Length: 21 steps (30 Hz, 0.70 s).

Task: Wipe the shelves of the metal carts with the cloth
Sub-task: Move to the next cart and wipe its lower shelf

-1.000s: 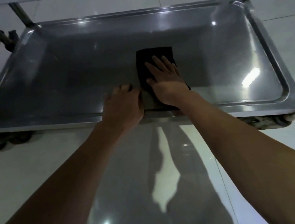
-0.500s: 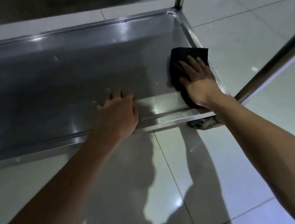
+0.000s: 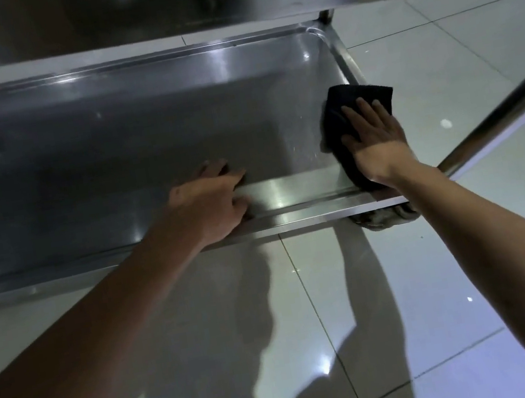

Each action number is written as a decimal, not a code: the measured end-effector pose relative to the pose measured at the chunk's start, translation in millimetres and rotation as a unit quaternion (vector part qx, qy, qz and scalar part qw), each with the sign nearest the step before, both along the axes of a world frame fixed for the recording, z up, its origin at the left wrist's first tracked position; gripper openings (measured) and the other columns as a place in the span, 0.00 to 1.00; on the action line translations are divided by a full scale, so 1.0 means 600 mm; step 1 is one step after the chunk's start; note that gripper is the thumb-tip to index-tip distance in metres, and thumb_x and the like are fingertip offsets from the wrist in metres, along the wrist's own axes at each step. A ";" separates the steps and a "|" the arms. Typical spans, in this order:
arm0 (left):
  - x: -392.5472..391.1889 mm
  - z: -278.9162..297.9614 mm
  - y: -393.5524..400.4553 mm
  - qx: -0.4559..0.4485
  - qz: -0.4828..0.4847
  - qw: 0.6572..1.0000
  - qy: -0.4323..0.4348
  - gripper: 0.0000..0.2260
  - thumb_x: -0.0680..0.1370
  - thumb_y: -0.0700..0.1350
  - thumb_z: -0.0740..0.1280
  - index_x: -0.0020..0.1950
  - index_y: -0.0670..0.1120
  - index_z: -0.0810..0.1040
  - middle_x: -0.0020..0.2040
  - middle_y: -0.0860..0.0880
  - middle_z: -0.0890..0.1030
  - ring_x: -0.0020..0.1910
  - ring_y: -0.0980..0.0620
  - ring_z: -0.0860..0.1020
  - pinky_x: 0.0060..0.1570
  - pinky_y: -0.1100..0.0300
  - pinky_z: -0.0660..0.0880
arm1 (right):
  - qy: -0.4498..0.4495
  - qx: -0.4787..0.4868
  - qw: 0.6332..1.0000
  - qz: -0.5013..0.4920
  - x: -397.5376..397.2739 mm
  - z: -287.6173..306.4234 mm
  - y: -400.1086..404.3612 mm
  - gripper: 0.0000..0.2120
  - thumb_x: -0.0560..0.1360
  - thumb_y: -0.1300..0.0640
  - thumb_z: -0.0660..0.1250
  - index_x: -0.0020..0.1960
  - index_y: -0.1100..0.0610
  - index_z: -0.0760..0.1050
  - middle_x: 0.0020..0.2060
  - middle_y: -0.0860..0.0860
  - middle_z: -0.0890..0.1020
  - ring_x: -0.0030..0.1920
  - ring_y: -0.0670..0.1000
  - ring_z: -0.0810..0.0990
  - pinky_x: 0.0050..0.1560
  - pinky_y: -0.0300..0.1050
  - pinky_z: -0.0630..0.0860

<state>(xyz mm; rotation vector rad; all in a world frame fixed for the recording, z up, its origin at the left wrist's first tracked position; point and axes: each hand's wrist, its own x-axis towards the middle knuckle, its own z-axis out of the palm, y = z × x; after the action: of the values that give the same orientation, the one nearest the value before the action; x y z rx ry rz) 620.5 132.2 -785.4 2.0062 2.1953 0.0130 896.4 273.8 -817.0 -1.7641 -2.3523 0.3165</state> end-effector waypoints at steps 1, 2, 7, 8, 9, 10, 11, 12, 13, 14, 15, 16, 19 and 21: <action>-0.006 0.003 -0.001 -0.002 0.001 1.000 -0.002 0.25 0.78 0.60 0.63 0.75 0.59 0.67 0.76 0.53 0.65 0.75 0.46 0.65 0.67 0.45 0.67 | -0.003 -0.003 1.000 -0.006 -0.005 0.000 0.007 0.26 0.84 0.46 0.52 0.80 0.47 0.54 0.81 0.50 0.51 0.81 0.54 0.45 0.78 0.54 0.45; -0.012 0.006 -0.002 0.000 0.011 1.000 -0.001 0.24 0.78 0.61 0.64 0.74 0.58 0.69 0.75 0.52 0.66 0.73 0.45 0.67 0.66 0.45 0.68 | -0.005 -0.006 1.000 -0.014 -0.012 0.000 0.013 0.26 0.84 0.46 0.52 0.80 0.47 0.54 0.81 0.51 0.51 0.80 0.55 0.45 0.78 0.55 0.45; -0.059 0.009 -0.029 0.021 0.095 0.995 -0.009 0.28 0.75 0.67 0.65 0.71 0.55 0.73 0.70 0.47 0.71 0.68 0.42 0.71 0.64 0.45 0.71 | -0.024 -0.013 0.999 0.024 -0.094 -0.008 0.022 0.26 0.84 0.47 0.50 0.81 0.48 0.53 0.81 0.53 0.52 0.81 0.56 0.45 0.79 0.57 0.44; -0.065 0.008 -0.036 0.029 0.096 0.995 -0.011 0.29 0.75 0.68 0.65 0.71 0.55 0.73 0.70 0.47 0.71 0.68 0.42 0.71 0.64 0.45 0.71 | -0.018 -0.018 0.999 0.036 -0.122 -0.009 0.017 0.26 0.84 0.46 0.50 0.81 0.47 0.52 0.81 0.52 0.51 0.81 0.55 0.44 0.79 0.56 0.44; -0.068 0.008 -0.040 0.033 0.097 0.995 -0.005 0.30 0.74 0.69 0.65 0.71 0.56 0.73 0.70 0.47 0.72 0.68 0.42 0.71 0.64 0.45 0.70 | -0.016 -0.020 0.998 0.052 -0.154 -0.010 0.011 0.26 0.84 0.46 0.50 0.81 0.46 0.52 0.81 0.52 0.50 0.81 0.56 0.44 0.79 0.56 0.45; -0.069 0.008 -0.041 0.032 0.100 0.994 0.005 0.30 0.74 0.70 0.65 0.71 0.56 0.73 0.70 0.48 0.72 0.67 0.42 0.72 0.63 0.45 0.70 | -0.017 -0.020 0.997 0.070 -0.189 -0.009 0.004 0.26 0.84 0.46 0.50 0.81 0.46 0.53 0.81 0.52 0.50 0.81 0.56 0.44 0.79 0.56 0.45; -0.070 0.008 -0.040 0.029 0.103 0.994 0.013 0.30 0.73 0.70 0.65 0.70 0.56 0.74 0.69 0.49 0.73 0.67 0.42 0.72 0.61 0.45 0.69 | -0.016 -0.020 0.996 0.090 -0.225 -0.008 -0.004 0.26 0.83 0.45 0.51 0.81 0.45 0.53 0.81 0.52 0.50 0.81 0.56 0.44 0.79 0.57 0.46; -0.073 0.009 -0.039 0.024 0.105 0.994 0.015 0.30 0.72 0.70 0.66 0.69 0.54 0.75 0.69 0.49 0.73 0.67 0.42 0.73 0.61 0.45 0.69 | -0.010 -0.023 0.994 0.109 -0.261 -0.005 -0.012 0.26 0.83 0.46 0.51 0.80 0.45 0.53 0.81 0.52 0.50 0.81 0.57 0.44 0.79 0.57 0.46; -0.080 0.010 -0.039 0.021 0.106 0.994 0.010 0.31 0.71 0.70 0.67 0.67 0.52 0.76 0.68 0.48 0.74 0.66 0.42 0.73 0.60 0.44 0.70 | -0.001 -0.030 0.991 0.128 -0.295 -0.002 -0.021 0.26 0.83 0.46 0.51 0.80 0.44 0.54 0.81 0.51 0.50 0.81 0.57 0.44 0.79 0.57 0.45; -0.091 0.010 -0.042 0.020 0.106 0.994 0.000 0.31 0.71 0.70 0.67 0.65 0.51 0.76 0.67 0.48 0.75 0.66 0.43 0.74 0.60 0.45 0.71 | 0.009 -0.039 0.988 0.149 -0.326 0.000 -0.029 0.26 0.83 0.46 0.51 0.80 0.44 0.54 0.81 0.50 0.49 0.81 0.56 0.43 0.79 0.57 0.44; -0.105 0.009 -0.048 0.021 0.104 0.994 -0.011 0.31 0.70 0.70 0.68 0.63 0.50 0.77 0.65 0.49 0.76 0.64 0.43 0.75 0.60 0.46 0.72 | 0.018 -0.047 0.985 0.168 -0.354 0.002 -0.037 0.26 0.83 0.46 0.52 0.80 0.43 0.54 0.81 0.50 0.49 0.81 0.55 0.43 0.78 0.56 0.43; -0.120 0.007 -0.057 0.023 0.102 0.994 -0.018 0.31 0.70 0.71 0.67 0.62 0.51 0.78 0.64 0.49 0.77 0.63 0.44 0.76 0.59 0.47 0.73 | 0.024 -0.053 0.981 0.186 -0.378 0.003 -0.045 0.26 0.83 0.46 0.52 0.80 0.43 0.54 0.81 0.49 0.49 0.81 0.55 0.42 0.78 0.56 0.43; -0.153 0.000 -0.083 0.033 0.094 0.995 0.005 0.32 0.68 0.75 0.62 0.63 0.56 0.80 0.64 0.49 0.77 0.61 0.42 0.76 0.58 0.47 0.74 | 0.023 -0.066 0.972 0.226 -0.435 0.002 -0.068 0.26 0.83 0.46 0.53 0.80 0.42 0.54 0.81 0.48 0.48 0.81 0.53 0.42 0.78 0.55 0.42; -0.162 -0.004 -0.090 0.027 0.087 0.995 0.036 0.32 0.71 0.75 0.59 0.67 0.58 0.77 0.64 0.47 0.77 0.60 0.40 0.76 0.56 0.47 0.74 | 0.022 -0.077 0.965 0.250 -0.466 0.004 -0.084 0.26 0.83 0.46 0.53 0.80 0.41 0.54 0.81 0.47 0.48 0.80 0.52 0.41 0.77 0.54 0.41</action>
<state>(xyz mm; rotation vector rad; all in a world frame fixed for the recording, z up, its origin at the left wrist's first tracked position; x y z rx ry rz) 523.0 78.0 -787.6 1.8628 2.4344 0.0232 616.7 223.7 -814.4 -1.1691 -2.7755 0.6145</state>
